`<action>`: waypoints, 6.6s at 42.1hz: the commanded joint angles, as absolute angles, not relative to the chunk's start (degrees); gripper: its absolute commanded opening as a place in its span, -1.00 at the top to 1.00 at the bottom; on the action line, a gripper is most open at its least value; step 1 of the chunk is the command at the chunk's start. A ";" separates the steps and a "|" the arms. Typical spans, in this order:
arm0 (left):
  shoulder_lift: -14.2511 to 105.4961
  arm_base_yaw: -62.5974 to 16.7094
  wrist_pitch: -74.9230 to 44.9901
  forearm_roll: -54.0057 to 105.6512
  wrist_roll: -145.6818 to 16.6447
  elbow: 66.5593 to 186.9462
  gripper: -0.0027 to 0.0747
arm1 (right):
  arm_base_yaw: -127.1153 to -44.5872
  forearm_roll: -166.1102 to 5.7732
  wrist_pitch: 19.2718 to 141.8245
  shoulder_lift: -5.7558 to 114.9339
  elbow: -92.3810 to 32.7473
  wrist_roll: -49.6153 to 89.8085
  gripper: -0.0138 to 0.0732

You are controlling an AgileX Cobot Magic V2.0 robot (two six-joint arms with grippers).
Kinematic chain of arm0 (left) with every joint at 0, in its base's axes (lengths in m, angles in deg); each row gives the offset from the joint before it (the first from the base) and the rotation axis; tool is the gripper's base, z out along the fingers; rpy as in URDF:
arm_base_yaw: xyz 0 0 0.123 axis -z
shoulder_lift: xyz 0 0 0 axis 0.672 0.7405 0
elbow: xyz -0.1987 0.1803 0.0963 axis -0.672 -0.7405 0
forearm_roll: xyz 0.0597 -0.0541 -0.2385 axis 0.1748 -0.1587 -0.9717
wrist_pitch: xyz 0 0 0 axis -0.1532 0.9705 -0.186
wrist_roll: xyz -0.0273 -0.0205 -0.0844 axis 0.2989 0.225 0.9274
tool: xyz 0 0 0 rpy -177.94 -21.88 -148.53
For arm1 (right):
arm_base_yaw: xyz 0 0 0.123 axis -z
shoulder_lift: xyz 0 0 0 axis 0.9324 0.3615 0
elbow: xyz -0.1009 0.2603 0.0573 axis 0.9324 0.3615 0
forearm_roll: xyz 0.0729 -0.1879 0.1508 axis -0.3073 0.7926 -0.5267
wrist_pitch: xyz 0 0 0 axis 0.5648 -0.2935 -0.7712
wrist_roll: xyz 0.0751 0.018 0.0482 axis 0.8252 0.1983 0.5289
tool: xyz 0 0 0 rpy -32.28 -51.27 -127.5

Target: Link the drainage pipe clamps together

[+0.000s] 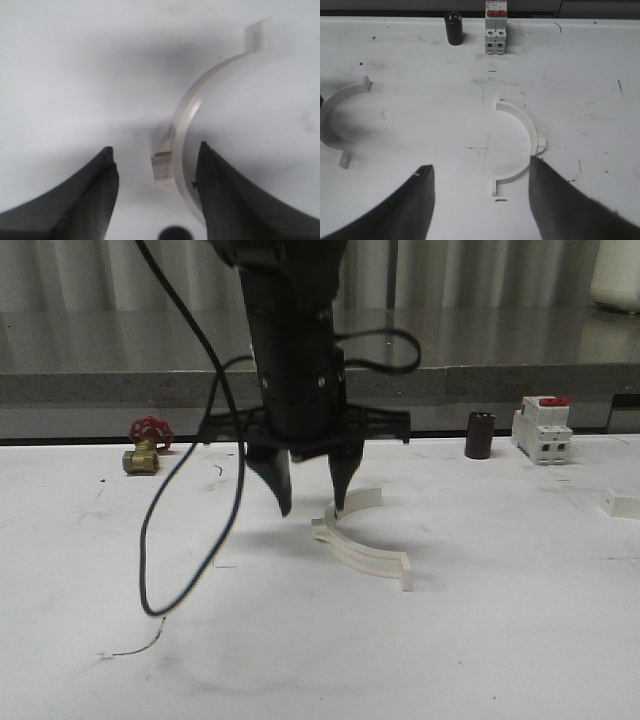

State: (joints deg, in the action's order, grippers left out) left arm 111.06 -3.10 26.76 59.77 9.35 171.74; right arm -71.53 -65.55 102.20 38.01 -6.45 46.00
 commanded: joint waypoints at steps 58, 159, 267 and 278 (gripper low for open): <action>22.00 -3.13 14.68 55.07 -25.22 110.72 0.01 | -71.11 -65.13 98.43 38.06 -8.39 45.37 -0.35; 19.35 -3.13 15.72 55.07 -25.22 110.00 0.01 | -57.29 -66.71 106.83 99.26 -36.39 35.30 -0.35; 19.35 -3.13 15.72 55.07 -25.22 110.00 0.01 | -86.12 -66.26 122.98 104.70 -59.40 58.97 0.28; 19.35 -3.13 15.72 55.07 -25.22 110.00 0.01 | -87.10 -66.19 120.69 107.27 -58.58 58.97 0.28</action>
